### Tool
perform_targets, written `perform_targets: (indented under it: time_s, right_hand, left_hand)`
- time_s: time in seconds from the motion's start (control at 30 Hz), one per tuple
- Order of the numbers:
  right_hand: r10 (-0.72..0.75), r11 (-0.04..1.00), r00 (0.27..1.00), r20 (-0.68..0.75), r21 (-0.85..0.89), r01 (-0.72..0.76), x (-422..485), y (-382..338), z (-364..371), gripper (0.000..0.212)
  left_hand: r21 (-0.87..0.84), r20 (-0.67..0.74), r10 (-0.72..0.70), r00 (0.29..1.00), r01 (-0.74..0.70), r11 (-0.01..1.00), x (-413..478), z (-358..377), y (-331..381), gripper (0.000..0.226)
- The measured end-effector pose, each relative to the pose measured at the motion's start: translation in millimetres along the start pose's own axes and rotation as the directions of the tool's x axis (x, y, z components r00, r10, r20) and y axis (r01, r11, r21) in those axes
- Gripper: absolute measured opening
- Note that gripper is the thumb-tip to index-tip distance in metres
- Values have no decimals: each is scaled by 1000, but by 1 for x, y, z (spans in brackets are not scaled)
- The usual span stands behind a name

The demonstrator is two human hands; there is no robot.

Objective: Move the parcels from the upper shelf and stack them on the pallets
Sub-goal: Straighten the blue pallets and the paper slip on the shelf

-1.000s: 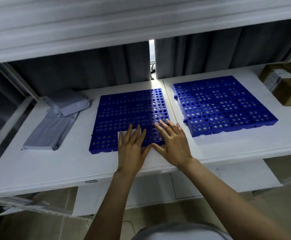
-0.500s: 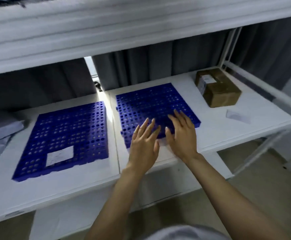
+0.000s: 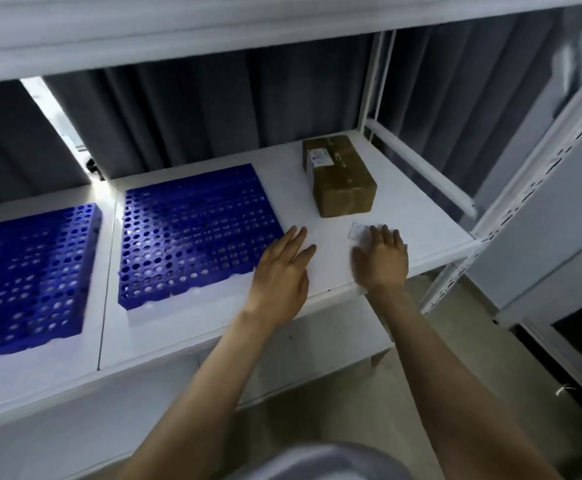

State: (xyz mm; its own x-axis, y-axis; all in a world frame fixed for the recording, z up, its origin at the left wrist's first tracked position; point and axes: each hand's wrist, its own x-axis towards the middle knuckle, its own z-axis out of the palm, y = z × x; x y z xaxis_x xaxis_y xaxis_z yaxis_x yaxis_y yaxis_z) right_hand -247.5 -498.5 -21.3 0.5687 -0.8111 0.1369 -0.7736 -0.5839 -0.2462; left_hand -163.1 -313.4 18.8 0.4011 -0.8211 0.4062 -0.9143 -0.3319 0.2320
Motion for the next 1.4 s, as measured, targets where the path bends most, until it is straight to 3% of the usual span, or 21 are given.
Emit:
perform_targets:
  time_s: [0.13, 0.33, 0.43, 0.5, 0.57, 0.63, 0.7, 0.77, 0.83, 0.9, 0.97, 1.03, 1.17, 1.4]
  right_hand:
    - [-21, 997, 994, -103, 68, 28, 6, 7, -7, 37]
    - [-112, 992, 993, -39, -59, 110, 12, 5, -14, 28]
    - [-109, 994, 988, -112, -9, 108, 15, 12, -15, 25]
    - [-114, 976, 963, -246, 155, 155, 8, 8, -16, 17]
    - [-220, 914, 888, -404, 233, 333, -4, -11, -17, 7]
    - [-344, 821, 818, -460, 275, 500, -19, -39, -16, 15]
    - [-469, 712, 743, -478, 294, 638, -34, -67, -13, 21]
    - [-567, 604, 662, -491, 299, 739, -47, -89, -9, 20]
    - [-627, 538, 620, -472, 314, 782, -54, -105, -4, 24]
    - [-611, 525, 666, -428, 411, 746, -58, -120, 0, 27]
    - [-496, 549, 805, -326, 600, 582, -59, -134, -4, 26]
    - [-402, 557, 899, -174, 732, 392, -55, -149, -12, 24]
    - [-446, 639, 894, 27, 710, 298, -45, -176, -19, 39]
    - [-450, 752, 891, 66, 565, 338, -33, -196, 8, 38]
  left_hand:
    - [-52, -4, -65, 998, 65, 997, 4, 4, 2, 38]
    - [-197, 17, -175, 985, 174, 965, 6, 11, 7, 38]
    - [-300, 25, -256, 966, 251, 920, 7, 11, 6, 35]
    - [-474, 91, -420, 903, 410, 779, 9, 3, 4, 30]
    - [-627, 221, -542, 811, 544, 558, 11, -9, 5, 24]
    - [-720, 317, -583, 748, 590, 365, 13, -16, 3, 34]
    - [-766, 323, -618, 717, 582, 274, 8, -21, -2, 40]
    - [-789, 233, -672, 703, 541, 292, 2, -26, -12, 26]
    - [-770, 121, -714, 690, 519, 371, -7, -31, -25, 20]
    - [-701, 27, -754, 657, 550, 454, -16, -35, -43, 18]
    - [-611, -39, -753, 657, 581, 539, -24, -36, -62, 17]
    - [-584, -39, -744, 667, 589, 558, -28, -38, -80, 18]
    - [-594, -23, -745, 667, 590, 547, -23, -40, -101, 18]
    - [-310, -96, -685, 722, 632, 710, -34, -29, -131, 21]
